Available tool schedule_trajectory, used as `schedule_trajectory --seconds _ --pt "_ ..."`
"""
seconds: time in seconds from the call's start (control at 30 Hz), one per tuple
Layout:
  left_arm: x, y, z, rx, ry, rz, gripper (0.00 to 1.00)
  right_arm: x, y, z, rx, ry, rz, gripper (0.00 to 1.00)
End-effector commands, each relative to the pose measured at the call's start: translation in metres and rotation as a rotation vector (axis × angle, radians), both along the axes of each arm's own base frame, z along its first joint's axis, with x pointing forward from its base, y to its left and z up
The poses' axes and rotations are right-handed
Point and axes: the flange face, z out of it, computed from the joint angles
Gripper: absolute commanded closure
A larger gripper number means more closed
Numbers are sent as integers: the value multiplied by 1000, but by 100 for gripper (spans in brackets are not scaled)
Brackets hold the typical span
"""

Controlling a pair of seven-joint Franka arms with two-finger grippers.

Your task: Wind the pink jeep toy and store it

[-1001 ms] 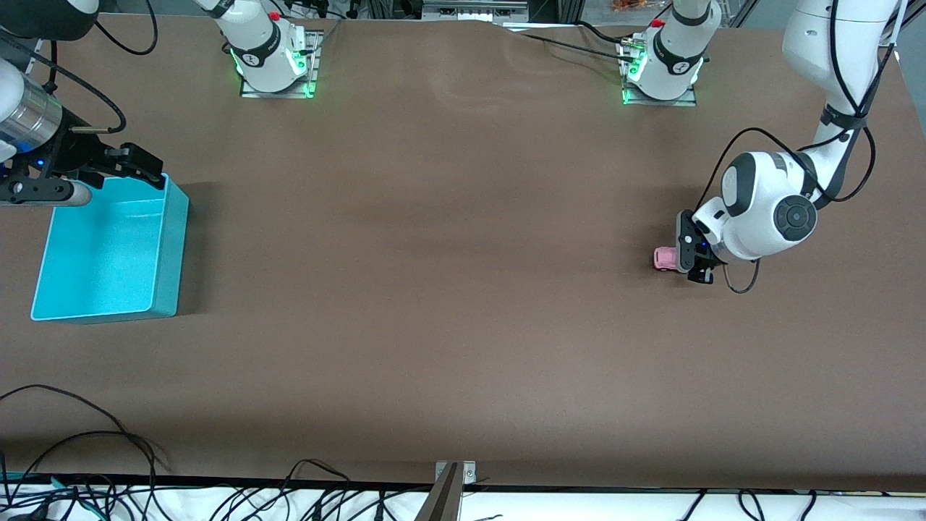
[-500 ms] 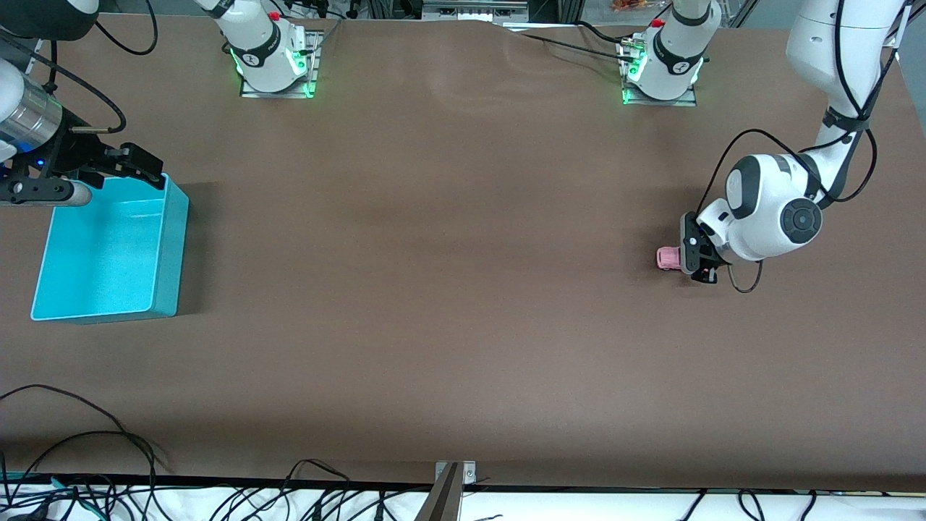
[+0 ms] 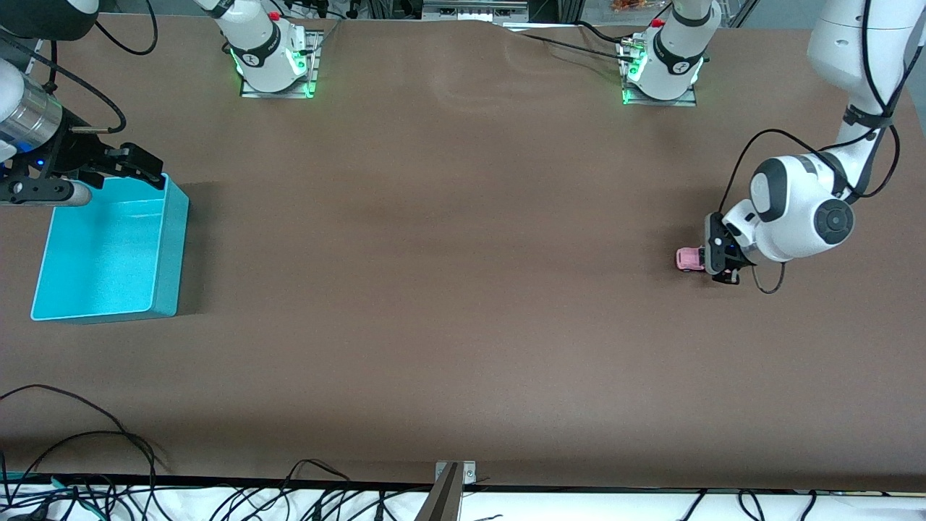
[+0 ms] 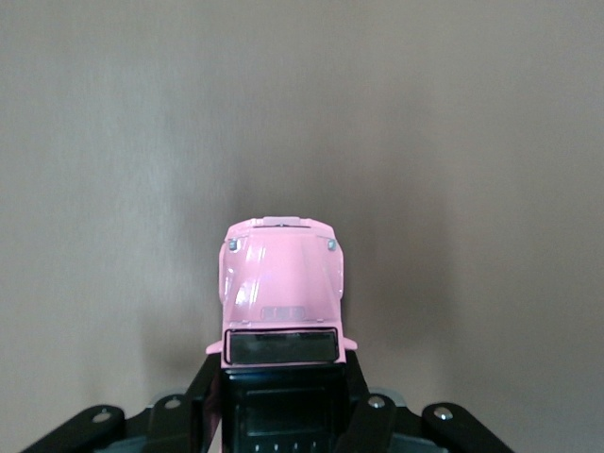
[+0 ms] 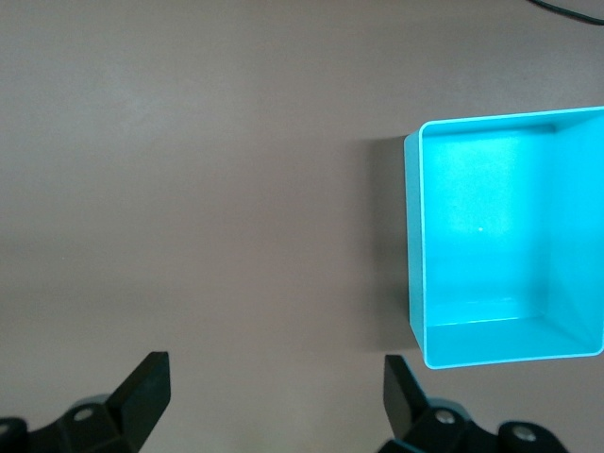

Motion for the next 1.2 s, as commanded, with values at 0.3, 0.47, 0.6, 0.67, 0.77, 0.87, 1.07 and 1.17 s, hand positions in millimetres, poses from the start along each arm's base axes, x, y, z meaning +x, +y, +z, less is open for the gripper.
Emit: schedule_trajectory --seconds 0.3,0.47,0.6,0.67,0.77,0.87,1.07,1.17 --pt "-10 97 -53 -71 28 -35 96 4 -2 6 4 -9 -2 0" --pt "-12 136 -58 -77 12 -38 96 6 -2 1 4 -3 -2 0" --pt "-9 151 -57 -80 5 -44 96 6 -2 1 4 -3 -2 0" --pt "-7 159 -57 -85 5 -54 96 6 -2 2 4 -5 -2 0" --pt "-8 178 -58 -84 -2 -56 96 6 -2 1 4 -3 -2 0" --pt "-13 199 -63 -86 -7 -42 96 6 -1 1 6 -3 -1 0" --pt "-10 225 -68 -82 -28 -57 96 6 -2 2 6 -5 -2 0" --pt "-17 241 -68 -72 -27 -41 97 6 -2 2 6 -5 -2 0"
